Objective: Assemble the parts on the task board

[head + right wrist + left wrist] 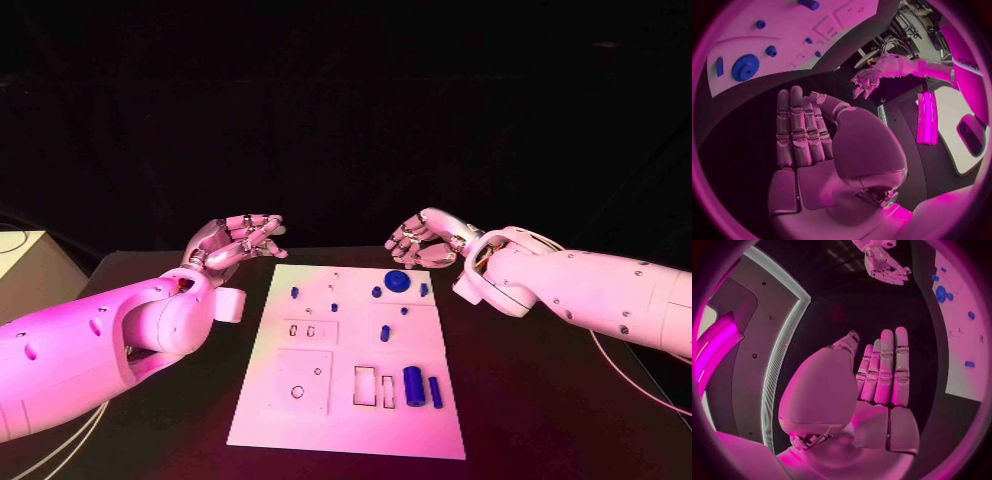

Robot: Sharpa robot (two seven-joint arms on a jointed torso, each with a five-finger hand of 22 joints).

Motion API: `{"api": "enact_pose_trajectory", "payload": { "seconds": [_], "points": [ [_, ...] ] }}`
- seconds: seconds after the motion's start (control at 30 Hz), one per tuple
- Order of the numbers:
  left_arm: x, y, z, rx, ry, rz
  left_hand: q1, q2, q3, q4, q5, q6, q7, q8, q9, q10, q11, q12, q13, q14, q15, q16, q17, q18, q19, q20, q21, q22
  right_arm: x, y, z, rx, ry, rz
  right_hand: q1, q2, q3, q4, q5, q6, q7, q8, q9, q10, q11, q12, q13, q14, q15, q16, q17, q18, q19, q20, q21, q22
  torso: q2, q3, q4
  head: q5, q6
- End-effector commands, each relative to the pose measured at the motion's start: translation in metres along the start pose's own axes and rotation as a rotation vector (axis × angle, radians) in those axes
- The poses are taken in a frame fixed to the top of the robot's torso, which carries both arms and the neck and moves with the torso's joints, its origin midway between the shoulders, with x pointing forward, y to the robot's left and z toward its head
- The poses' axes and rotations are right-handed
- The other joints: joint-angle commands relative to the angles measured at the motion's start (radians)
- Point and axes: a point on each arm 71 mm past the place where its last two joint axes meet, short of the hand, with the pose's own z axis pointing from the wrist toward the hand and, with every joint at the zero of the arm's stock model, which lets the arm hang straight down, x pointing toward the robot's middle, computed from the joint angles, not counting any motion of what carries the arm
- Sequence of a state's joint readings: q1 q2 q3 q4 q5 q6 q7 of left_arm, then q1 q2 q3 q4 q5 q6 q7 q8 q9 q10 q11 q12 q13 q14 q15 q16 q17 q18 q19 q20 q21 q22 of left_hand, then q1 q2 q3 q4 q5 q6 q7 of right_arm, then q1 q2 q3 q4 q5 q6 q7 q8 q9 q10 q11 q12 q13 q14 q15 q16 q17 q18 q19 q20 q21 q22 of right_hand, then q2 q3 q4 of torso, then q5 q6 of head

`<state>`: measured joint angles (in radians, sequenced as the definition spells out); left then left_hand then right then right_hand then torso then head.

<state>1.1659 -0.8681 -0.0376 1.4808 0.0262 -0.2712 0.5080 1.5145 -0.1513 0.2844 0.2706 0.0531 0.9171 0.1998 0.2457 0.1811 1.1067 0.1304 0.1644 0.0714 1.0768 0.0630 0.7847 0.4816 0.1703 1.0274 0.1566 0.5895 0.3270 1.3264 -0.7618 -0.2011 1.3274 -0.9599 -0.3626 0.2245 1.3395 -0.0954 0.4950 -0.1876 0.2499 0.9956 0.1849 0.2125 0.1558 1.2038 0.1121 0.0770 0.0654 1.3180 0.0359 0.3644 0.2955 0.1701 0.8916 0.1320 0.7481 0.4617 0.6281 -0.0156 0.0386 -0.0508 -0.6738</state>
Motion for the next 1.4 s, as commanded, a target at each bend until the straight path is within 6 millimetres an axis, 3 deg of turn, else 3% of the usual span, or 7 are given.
{"api": "enact_pose_trajectory", "payload": {
  "seconds": [0.03, 0.2, 0.27, 0.43, 0.57, 0.93, 1.4],
  "points": [
    [0.01, -0.008, -0.005, 0.01, 0.088, 0.017, -0.002, -0.016, 0.02, -0.002, -0.002, -0.002, -0.003, 0.005, 0.008, 0.009, -0.001, -0.01, -0.001, -0.011, -0.003, 0.066, 0.042, 0.007, -0.017, -0.005, 0.074, 0.05, 0.004, 0.005, 0.003, 0.006, 0.076, -0.199, -0.027, -0.044, 0.004, -0.009, 0.002, 0.045, -0.018, -0.025, 0.012, 0.058, -0.023, -0.013, 0.002, 0.143, -0.041, 0.184, 0.173, 0.015, 0.09, -0.035, 0.163, 0.105, 0.034, -0.0056, 0.0177, -0.015, 0.004],
    [0.017, -0.016, -0.012, 0.014, 0.129, 0.018, -0.017, -0.03, 0.053, -0.008, -0.002, -0.005, -0.006, 0.009, 0.023, 0.017, -0.003, -0.019, 0.001, -0.023, -0.006, 0.138, 0.084, 0.009, -0.038, -0.007, 0.207, 0.139, 0.002, 0.015, 0.008, -0.001, 0.101, -0.339, -0.062, -0.077, 0.045, 0.01, -0.022, 0.046, -0.019, -0.041, 0.026, 0.033, -0.021, -0.016, -0.001, 0.15, -0.034, 0.412, 0.353, 0.007, 0.159, -0.035, 0.212, 0.163, 0.051, -0.0101, 0.0326, -0.029, 0.017],
    [0.02, -0.02, -0.013, 0.018, 0.145, 0.02, -0.021, -0.034, 0.062, -0.01, -0.002, -0.005, -0.007, 0.011, 0.028, 0.022, -0.005, -0.019, 0.002, -0.017, -0.009, 0.156, 0.093, 0.011, -0.042, -0.008, 0.244, 0.163, 0.002, 0.018, 0.01, -0.006, 0.112, -0.411, -0.068, -0.086, 0.049, 0.014, -0.028, 0.045, -0.017, -0.042, 0.028, 0.022, -0.018, -0.016, -0.002, 0.142, -0.031, 0.433, 0.37, 0.006, 0.159, -0.034, 0.21, 0.163, 0.059, -0.0133, 0.0391, -0.037, 0.022],
    [0.022, -0.026, -0.016, 0.025, 0.163, 0.029, -0.028, -0.038, 0.071, -0.013, -0.002, -0.006, -0.009, 0.013, 0.033, 0.027, -0.007, -0.018, 0.004, -0.008, -0.011, 0.174, 0.101, 0.012, -0.047, -0.009, 0.285, 0.188, 0.003, 0.022, 0.012, -0.001, 0.127, -0.523, -0.088, -0.112, 0.061, 0.037, -0.056, 0.036, -0.017, -0.051, 0.038, -0.002, -0.016, -0.015, -0.002, 0.17, -0.024, 0.655, 0.581, -0.024, 0.271, -0.029, 0.32, 0.333, 0.072, -0.0163, 0.0452, -0.047, 0.028],
    [0.023, -0.03, -0.016, 0.029, 0.169, 0.038, -0.029, -0.04, 0.078, -0.016, -0.002, -0.004, -0.012, 0.016, 0.036, 0.029, -0.009, -0.018, 0.004, -0.003, -0.013, 0.182, 0.104, 0.012, -0.048, -0.01, 0.308, 0.203, 0.004, 0.024, 0.013, 0.012, 0.134, -0.583, -0.1, -0.134, 0.056, 0.059, -0.071, 0.028, -0.017, -0.056, 0.046, -0.024, -0.012, -0.015, -0.002, 0.184, -0.019, 0.793, 0.712, -0.043, 0.338, -0.025, 0.389, 0.438, 0.079, -0.018, 0.0478, -0.045, 0.022],
    [0.023, -0.034, -0.017, 0.034, 0.172, 0.052, -0.031, -0.045, 0.084, -0.021, -0.002, -0.007, -0.015, 0.015, 0.039, 0.022, -0.01, -0.022, 0.003, 0.0, -0.014, 0.191, 0.107, 0.012, -0.053, -0.011, 0.332, 0.218, 0.009, 0.026, 0.013, 0.031, 0.159, -0.639, -0.094, -0.146, 0.04, 0.082, -0.071, 0.02, -0.019, -0.06, 0.057, -0.034, -0.012, -0.014, -0.001, 0.188, -0.02, 0.9, 0.813, -0.057, 0.387, -0.021, 0.441, 0.52, 0.089, -0.0192, 0.0552, -0.067, 0.019],
    [0.023, -0.036, -0.017, 0.037, 0.167, 0.057, -0.035, -0.049, 0.09, -0.024, -0.002, -0.019, -0.013, 0.009, 0.038, 0.015, -0.008, -0.027, 0.002, -0.004, -0.012, 0.194, 0.108, 0.012, -0.063, -0.011, 0.349, 0.23, 0.016, 0.021, 0.015, 0.047, 0.179, -0.645, -0.087, -0.145, 0.039, 0.098, -0.045, 0.024, -0.018, -0.058, 0.066, -0.031, -0.012, -0.012, 0.0, 0.187, -0.022, 0.944, 0.852, -0.062, 0.406, -0.016, 0.464, 0.554, 0.105, -0.0205, 0.0621, -0.066, 0.028]
  ]
}}
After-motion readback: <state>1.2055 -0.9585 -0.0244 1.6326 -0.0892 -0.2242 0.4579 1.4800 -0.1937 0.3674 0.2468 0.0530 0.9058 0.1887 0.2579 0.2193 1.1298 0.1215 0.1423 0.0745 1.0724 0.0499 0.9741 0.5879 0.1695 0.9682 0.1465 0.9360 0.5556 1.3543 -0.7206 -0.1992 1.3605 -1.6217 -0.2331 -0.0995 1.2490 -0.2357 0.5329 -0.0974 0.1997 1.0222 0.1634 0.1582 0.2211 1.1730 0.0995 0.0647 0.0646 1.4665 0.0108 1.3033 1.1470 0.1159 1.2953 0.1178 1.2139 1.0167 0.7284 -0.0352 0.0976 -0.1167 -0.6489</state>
